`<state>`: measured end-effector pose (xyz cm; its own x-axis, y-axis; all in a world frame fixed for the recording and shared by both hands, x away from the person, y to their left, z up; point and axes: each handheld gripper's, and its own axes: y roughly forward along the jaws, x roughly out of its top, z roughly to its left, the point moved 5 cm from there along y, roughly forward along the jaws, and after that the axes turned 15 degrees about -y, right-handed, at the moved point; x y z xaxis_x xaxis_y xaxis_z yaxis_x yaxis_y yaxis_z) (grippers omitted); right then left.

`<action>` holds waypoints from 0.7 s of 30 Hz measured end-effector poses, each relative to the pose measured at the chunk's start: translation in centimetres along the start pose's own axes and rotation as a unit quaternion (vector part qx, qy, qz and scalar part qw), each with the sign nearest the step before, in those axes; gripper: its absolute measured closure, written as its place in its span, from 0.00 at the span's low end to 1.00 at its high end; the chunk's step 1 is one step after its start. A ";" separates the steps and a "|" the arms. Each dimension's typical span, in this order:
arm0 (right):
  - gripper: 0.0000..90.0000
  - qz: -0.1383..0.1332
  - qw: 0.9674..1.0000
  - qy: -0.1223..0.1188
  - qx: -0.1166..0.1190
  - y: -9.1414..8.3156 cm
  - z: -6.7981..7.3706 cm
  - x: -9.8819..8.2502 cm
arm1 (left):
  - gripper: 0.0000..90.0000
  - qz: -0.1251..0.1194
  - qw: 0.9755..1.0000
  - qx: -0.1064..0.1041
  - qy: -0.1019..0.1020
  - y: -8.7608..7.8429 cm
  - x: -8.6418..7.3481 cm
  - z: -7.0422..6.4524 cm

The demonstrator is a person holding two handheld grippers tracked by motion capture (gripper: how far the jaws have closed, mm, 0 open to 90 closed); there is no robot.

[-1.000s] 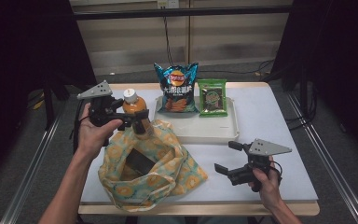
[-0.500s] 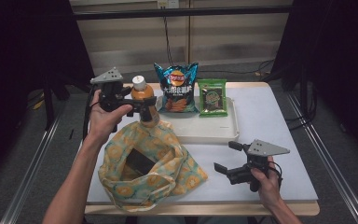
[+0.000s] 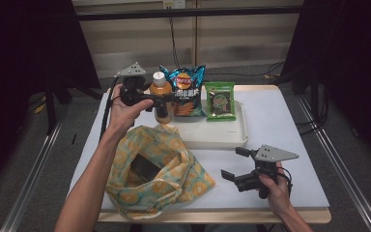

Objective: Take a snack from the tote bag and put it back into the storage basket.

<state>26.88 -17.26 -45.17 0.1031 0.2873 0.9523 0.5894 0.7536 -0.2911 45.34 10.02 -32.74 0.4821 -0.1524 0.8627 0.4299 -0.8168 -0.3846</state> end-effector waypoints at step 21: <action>0.03 -0.002 1.000 -0.004 0.003 -0.1 -0.1 0.0 | 0.34 0.016 1.000 0.013 -0.016 4.5 -2.9 2.7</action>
<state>26.92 -17.40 -45.17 0.0953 0.2887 0.9527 0.5855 0.7577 -0.2882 47.97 8.30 -37.87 0.5204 -0.1602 0.8388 0.4331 -0.7970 -0.4209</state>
